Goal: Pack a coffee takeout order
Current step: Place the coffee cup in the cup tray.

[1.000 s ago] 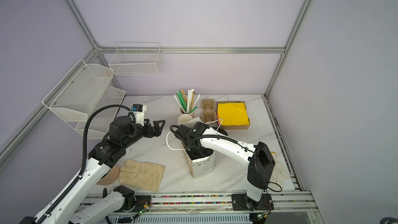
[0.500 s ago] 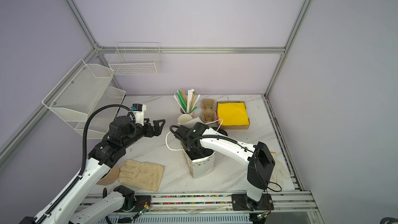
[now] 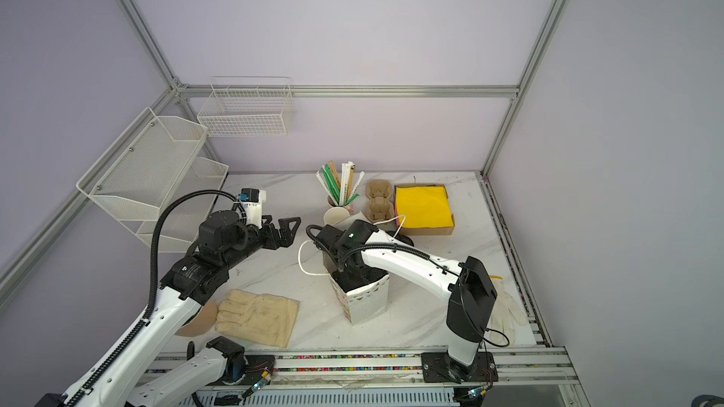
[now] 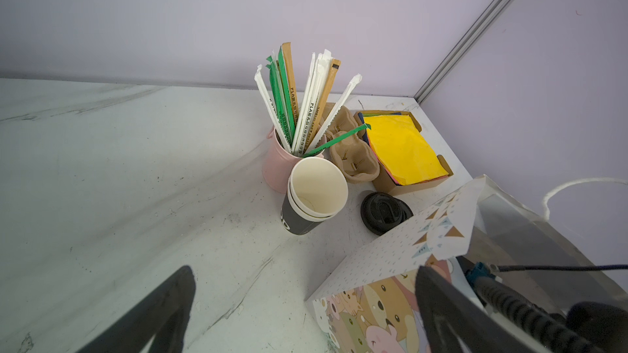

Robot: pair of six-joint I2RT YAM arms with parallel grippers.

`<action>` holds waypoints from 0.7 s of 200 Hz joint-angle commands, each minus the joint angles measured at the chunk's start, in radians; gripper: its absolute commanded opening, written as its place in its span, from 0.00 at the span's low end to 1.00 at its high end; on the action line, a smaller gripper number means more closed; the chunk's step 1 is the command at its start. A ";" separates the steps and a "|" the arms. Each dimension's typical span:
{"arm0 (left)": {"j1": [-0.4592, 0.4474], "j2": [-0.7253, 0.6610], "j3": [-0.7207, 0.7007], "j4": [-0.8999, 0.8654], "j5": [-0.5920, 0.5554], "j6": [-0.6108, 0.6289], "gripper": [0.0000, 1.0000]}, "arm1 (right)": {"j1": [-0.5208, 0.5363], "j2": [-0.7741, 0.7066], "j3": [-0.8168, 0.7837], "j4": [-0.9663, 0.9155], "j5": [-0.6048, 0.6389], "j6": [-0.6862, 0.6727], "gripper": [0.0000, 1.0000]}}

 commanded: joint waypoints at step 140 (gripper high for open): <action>0.008 -0.004 -0.038 0.036 0.021 -0.007 1.00 | 0.006 0.009 0.108 -0.076 0.033 0.024 0.97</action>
